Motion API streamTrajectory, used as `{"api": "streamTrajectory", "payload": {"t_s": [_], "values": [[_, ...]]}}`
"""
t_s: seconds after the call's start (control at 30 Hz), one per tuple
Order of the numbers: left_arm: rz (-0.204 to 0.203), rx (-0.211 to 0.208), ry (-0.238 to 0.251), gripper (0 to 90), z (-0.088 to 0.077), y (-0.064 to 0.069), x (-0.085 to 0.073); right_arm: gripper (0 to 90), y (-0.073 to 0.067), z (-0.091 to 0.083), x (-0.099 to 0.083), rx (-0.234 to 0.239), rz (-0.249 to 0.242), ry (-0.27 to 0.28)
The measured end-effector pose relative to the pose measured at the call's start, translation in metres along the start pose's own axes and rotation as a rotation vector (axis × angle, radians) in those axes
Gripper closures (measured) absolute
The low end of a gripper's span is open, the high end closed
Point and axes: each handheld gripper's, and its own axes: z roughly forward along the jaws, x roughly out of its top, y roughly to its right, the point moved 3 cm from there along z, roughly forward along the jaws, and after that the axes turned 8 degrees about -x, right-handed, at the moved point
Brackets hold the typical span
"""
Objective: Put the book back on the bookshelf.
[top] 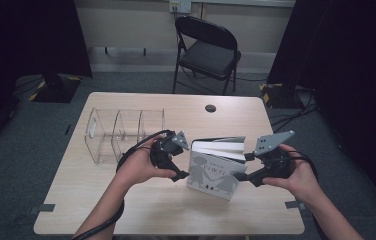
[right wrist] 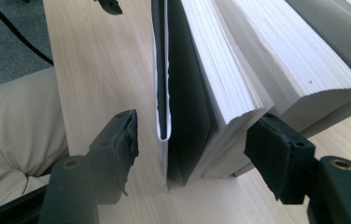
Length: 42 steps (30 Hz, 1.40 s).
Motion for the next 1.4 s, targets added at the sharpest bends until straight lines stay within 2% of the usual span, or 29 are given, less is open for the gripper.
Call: {"api": "streamTrajectory", "payload": {"t_s": [0.13, 0.23, 0.43, 0.7, 0.87, 0.9, 1.17, 1.4], "values": [[0.003, -0.003, 0.008, 20.2, -0.004, 0.0, 0.007, 33.8, 0.0, 0.0, -0.002, 0.0, 0.008, -0.006], [0.012, 0.007, -0.006, 20.1, -0.005, -0.001, 0.012, 33.6, 0.001, 0.0, -0.003, 0.001, 0.004, -0.009], [0.02, 0.0, -0.033, 20.1, -0.004, -0.003, 0.017, 33.4, 0.001, -0.001, -0.004, 0.002, 0.01, -0.007], [0.041, -0.001, -0.009, 20.1, -0.008, -0.001, 0.035, 32.7, 0.002, 0.0, -0.008, 0.002, 0.016, -0.013], [0.053, -0.009, 0.008, 20.1, -0.003, 0.0, 0.044, 32.6, 0.002, -0.001, -0.011, 0.0, 0.023, -0.011], [0.067, -0.007, -0.007, 20.1, -0.001, 0.0, 0.046, 32.5, 0.003, -0.001, -0.012, -0.003, 0.022, -0.014], [0.083, -0.03, -0.029, 20.6, 0.007, 0.003, 0.05, 32.3, 0.004, 0.0, -0.016, 0.003, 0.028, -0.01], [0.088, -0.023, -0.004, 20.5, 0.011, 0.003, 0.053, 32.2, 0.003, -0.001, -0.017, 0.015, 0.032, -0.007]]}}
